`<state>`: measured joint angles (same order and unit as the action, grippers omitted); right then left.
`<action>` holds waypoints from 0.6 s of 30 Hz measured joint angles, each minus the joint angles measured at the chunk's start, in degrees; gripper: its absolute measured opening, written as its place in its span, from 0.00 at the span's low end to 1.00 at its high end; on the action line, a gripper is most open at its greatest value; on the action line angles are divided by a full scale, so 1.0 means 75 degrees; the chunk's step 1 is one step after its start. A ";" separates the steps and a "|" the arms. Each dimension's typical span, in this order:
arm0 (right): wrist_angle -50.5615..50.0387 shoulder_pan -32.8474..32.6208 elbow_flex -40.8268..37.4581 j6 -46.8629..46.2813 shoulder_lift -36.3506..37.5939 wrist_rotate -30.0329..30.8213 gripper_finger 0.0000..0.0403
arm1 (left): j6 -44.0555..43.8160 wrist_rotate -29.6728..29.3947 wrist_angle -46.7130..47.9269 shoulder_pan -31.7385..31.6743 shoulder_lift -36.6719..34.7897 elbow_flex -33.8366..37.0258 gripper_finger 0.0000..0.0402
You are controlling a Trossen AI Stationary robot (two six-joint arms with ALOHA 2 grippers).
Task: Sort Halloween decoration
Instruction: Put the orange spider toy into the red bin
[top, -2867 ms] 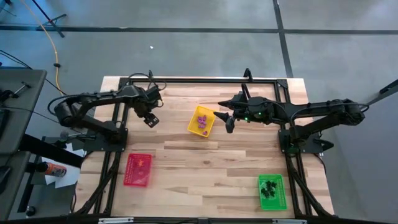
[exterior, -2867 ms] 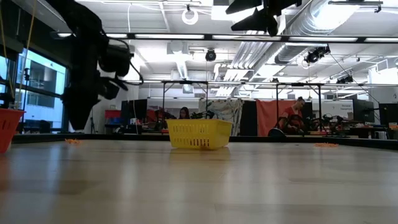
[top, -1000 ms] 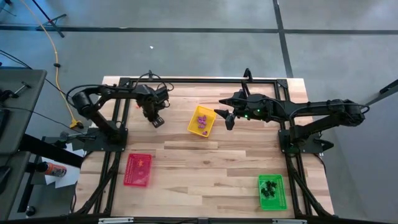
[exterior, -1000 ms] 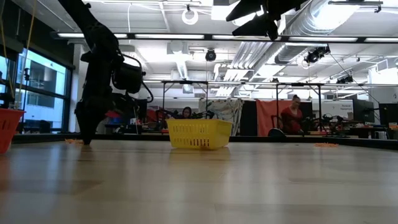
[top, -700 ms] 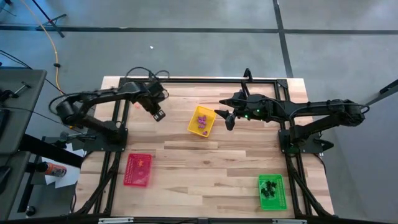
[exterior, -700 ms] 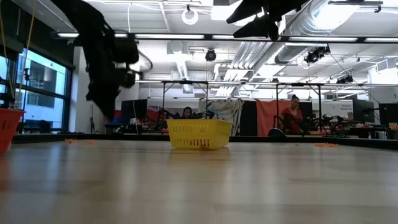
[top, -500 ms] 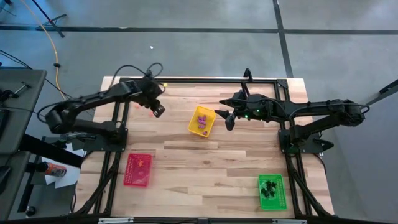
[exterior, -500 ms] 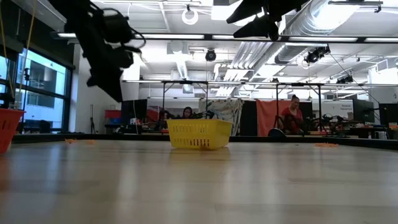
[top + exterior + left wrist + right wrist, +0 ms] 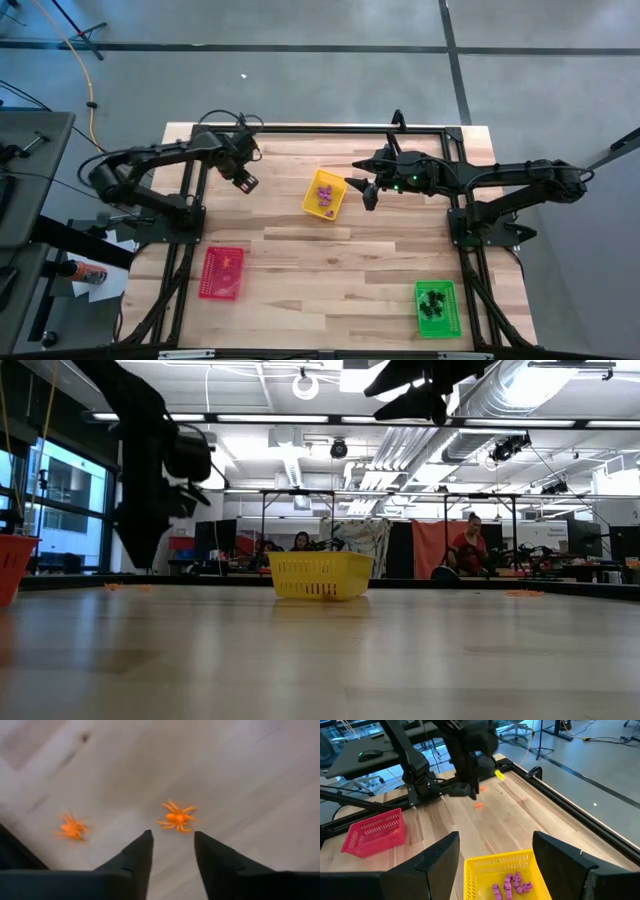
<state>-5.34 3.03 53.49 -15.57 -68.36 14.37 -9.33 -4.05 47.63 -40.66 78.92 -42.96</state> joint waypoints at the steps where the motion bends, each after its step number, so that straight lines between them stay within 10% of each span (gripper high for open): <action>1: 0.0000 0.0000 0.0000 0.0000 0.0000 -0.0025 0.61 | -0.0106 -0.0001 -0.0009 0.0000 0.0171 0.0002 0.36; 18: 0.0000 0.0000 0.0000 -0.0320 0.0000 -0.0088 0.61 | 0.0815 0.0282 -0.0660 0.0006 0.1462 -0.0018 0.55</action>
<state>-5.34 3.03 53.49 -17.97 -68.36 13.71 -3.22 -1.94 42.68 -40.62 89.89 -43.09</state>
